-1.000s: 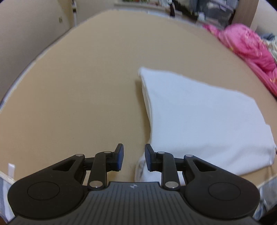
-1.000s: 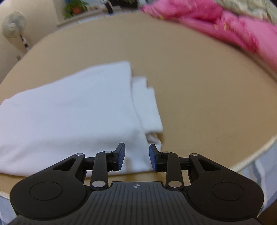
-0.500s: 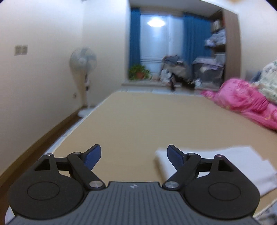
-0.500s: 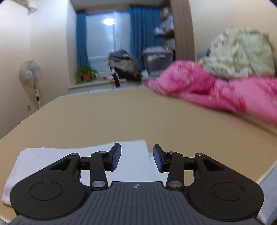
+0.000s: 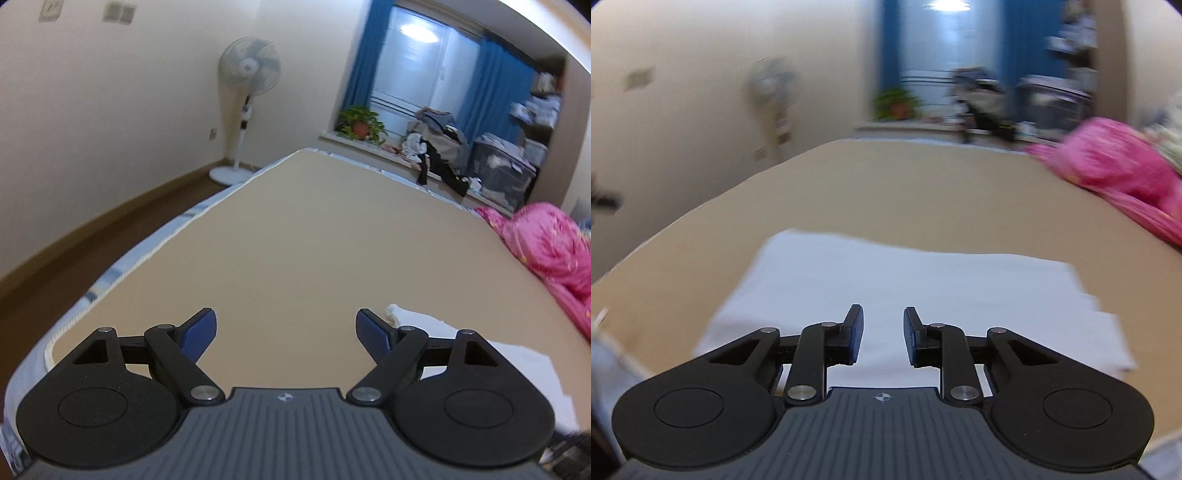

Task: Fold small clothes

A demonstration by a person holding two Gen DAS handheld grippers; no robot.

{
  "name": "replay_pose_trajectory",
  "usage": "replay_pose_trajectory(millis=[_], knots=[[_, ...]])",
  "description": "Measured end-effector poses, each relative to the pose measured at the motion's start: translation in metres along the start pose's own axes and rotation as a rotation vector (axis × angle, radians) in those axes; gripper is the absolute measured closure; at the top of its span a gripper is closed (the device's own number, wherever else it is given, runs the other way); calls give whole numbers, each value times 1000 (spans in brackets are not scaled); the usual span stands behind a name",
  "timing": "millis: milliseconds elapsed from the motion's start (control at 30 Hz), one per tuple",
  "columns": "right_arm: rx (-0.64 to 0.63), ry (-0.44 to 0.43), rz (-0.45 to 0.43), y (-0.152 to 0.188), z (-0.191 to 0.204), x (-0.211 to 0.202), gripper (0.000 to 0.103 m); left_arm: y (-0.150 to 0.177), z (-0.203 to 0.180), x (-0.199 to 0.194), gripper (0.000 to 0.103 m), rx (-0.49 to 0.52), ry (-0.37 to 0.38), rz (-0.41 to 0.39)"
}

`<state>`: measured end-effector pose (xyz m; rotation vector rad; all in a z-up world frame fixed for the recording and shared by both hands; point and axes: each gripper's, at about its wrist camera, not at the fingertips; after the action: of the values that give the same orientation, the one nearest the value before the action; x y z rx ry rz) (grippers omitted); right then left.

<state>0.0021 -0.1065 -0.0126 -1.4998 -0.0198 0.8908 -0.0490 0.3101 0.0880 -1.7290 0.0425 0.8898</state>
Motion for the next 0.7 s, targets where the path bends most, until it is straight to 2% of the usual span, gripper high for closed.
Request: replay_pose_trajectory(millis=[133, 267, 400, 500, 567, 667, 700], knots=[[-48, -104, 70, 2, 54, 47, 78, -9, 31, 12, 16, -64, -5, 50], [-116, -172, 161, 5, 95, 91, 70, -13, 32, 23, 16, -69, -17, 54], [-209, -125, 273, 17, 118, 127, 61, -17, 41, 32, 16, -70, -16, 64], [-279, -98, 262, 21, 125, 131, 60, -17, 42, 34, 16, -79, -11, 71], [-316, -97, 260, 23, 129, 130, 63, -14, 33, 36, 16, -83, -9, 72], [-376, -101, 267, 24, 130, 131, 90, -14, 27, 41, 16, -92, -4, 86], [-375, -103, 272, 22, 129, 131, 93, -15, 25, 42, 16, -94, -1, 92]])
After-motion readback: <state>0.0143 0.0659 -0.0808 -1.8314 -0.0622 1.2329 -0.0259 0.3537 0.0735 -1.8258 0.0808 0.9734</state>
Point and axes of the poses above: each gripper's, at about its wrist camera, not at the fingertips, and x roughly the way its jaws point, z to its left, y to its underside, and after that the axes turned 14 degrees about -y, right-handed
